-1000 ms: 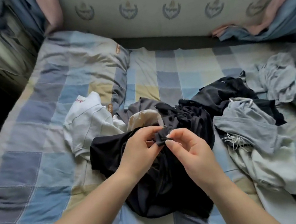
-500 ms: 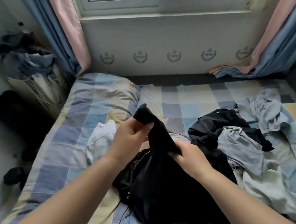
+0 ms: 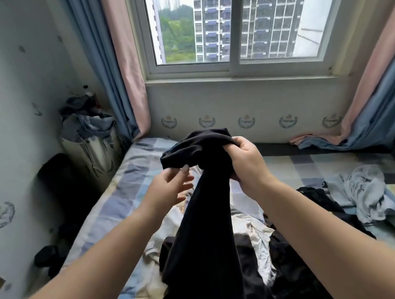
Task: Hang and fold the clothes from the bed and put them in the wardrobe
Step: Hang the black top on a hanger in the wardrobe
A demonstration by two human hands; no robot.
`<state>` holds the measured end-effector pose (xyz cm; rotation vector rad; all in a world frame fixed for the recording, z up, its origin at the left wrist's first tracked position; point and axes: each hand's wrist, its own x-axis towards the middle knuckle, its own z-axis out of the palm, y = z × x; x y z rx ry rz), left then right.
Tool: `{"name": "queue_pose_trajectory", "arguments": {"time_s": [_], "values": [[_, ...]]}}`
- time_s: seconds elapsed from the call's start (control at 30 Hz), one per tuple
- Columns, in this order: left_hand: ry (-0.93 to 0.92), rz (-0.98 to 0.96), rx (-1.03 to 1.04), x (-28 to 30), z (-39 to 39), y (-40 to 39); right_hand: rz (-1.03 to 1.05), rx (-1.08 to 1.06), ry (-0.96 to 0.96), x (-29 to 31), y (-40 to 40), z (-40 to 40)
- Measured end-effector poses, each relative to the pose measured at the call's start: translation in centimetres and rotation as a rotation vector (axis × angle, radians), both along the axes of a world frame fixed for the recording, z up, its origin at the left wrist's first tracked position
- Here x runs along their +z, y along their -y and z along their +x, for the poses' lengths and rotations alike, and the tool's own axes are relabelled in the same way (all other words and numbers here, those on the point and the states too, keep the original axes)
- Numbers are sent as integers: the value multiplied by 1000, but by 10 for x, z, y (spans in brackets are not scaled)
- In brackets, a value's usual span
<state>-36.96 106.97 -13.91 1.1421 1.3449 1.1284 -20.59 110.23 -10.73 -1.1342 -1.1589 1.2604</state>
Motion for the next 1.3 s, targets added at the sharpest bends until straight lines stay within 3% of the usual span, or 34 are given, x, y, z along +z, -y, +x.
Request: {"name": "queue_pose_trajectory", "arguments": {"time_s": [0.07, 0.13, 0.2, 0.27, 0.37, 0.47, 0.53, 0.7, 0.87, 0.97, 1.17, 1.3], "values": [[-70, 97, -106, 3, 2, 17, -16, 24, -96, 21, 3, -8], [-257, 171, -167, 10, 4, 28, 3, 80, -143, 42, 10, -17], [-416, 233, -86, 20, 5, 29, 53, 148, -138, 58, 17, -28], [-452, 291, 2, 32, 3, 27, 104, 215, -121, 68, 25, -35], [-316, 337, 11, 48, 6, 27, 249, 213, 56, 63, 38, -26], [-131, 376, 54, 64, 12, 25, 364, 42, 344, 38, 53, 6], [-34, 372, 76, 75, 18, 19, 312, -7, 510, 15, 67, 31], [141, 339, 0, 106, 35, 8, -42, 191, 758, -35, 106, 69], [239, 329, -79, 126, 54, 1, -52, -73, 960, -51, 134, 81], [185, 289, -147, 119, 58, -6, -48, -219, 646, -34, 148, 82], [-115, 211, -365, 78, 65, -13, 79, -402, -93, 29, 171, 70], [-178, 82, -585, 66, 71, -1, 152, -550, -338, 54, 187, 67]]}}
